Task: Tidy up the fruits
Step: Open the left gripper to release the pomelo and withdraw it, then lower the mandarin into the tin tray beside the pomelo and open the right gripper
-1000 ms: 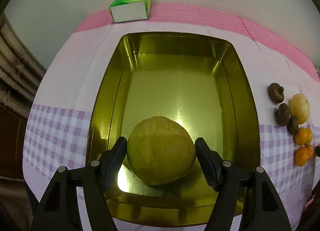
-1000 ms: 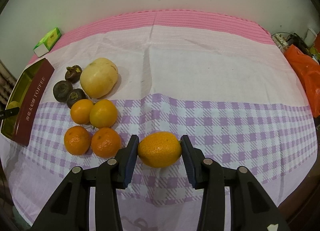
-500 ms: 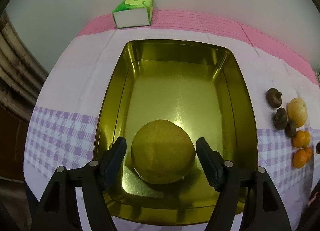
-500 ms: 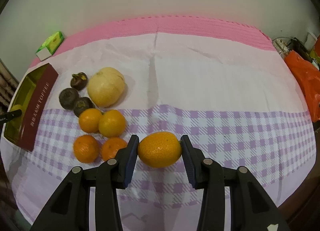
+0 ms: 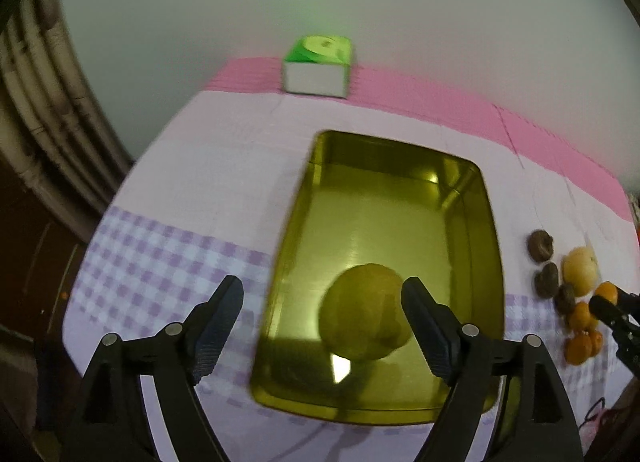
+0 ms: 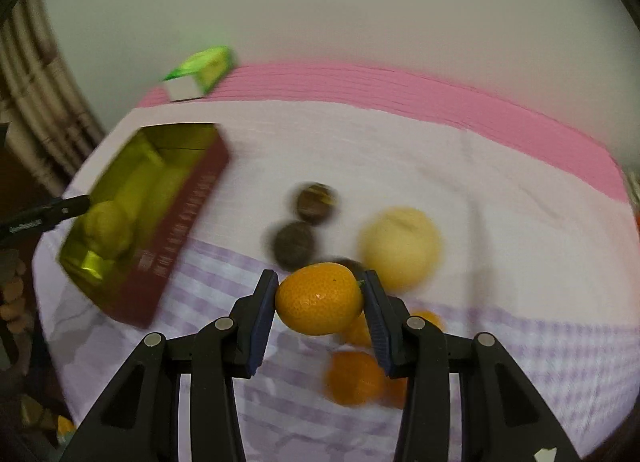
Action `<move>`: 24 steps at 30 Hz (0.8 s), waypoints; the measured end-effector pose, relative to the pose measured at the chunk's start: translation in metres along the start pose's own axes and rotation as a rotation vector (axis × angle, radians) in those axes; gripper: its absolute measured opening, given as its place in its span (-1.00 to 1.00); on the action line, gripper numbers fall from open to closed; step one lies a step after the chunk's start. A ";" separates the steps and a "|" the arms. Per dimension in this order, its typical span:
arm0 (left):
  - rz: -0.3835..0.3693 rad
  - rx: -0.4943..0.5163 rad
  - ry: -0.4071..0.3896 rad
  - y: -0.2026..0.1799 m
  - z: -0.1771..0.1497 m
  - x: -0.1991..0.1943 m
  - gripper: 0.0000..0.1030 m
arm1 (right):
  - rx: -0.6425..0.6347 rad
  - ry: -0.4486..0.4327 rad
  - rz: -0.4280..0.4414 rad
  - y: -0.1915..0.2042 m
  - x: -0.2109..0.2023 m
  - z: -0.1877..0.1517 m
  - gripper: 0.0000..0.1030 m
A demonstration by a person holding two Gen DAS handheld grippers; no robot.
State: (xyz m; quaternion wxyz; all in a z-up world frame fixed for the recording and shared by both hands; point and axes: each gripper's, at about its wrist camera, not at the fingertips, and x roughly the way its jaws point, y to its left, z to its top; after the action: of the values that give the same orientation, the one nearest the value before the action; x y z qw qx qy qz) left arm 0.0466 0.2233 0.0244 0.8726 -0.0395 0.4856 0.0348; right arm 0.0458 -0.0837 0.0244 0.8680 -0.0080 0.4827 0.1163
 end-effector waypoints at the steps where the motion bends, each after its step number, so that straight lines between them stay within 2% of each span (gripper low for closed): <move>1: 0.016 -0.013 -0.007 0.005 0.001 -0.001 0.59 | -0.017 -0.003 0.019 0.011 0.002 0.005 -0.22; 6: 0.101 -0.074 -0.036 0.031 -0.006 -0.011 0.59 | -0.121 -0.024 0.078 0.071 0.011 0.025 -0.22; 11: 0.166 -0.151 -0.029 0.058 -0.015 -0.012 0.60 | -0.213 -0.015 0.127 0.120 0.025 0.035 -0.22; 15: 0.174 -0.171 -0.030 0.064 -0.016 -0.012 0.60 | -0.263 0.005 0.129 0.143 0.039 0.036 -0.22; 24: 0.172 -0.178 -0.023 0.065 -0.014 -0.009 0.60 | -0.320 0.051 0.096 0.164 0.073 0.039 -0.22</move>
State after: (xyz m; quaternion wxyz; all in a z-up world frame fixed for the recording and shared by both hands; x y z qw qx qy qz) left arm 0.0234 0.2866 0.0219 0.8650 -0.0746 0.4721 0.1529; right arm 0.0809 0.0949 0.0002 0.8367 -0.1259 0.4796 0.2326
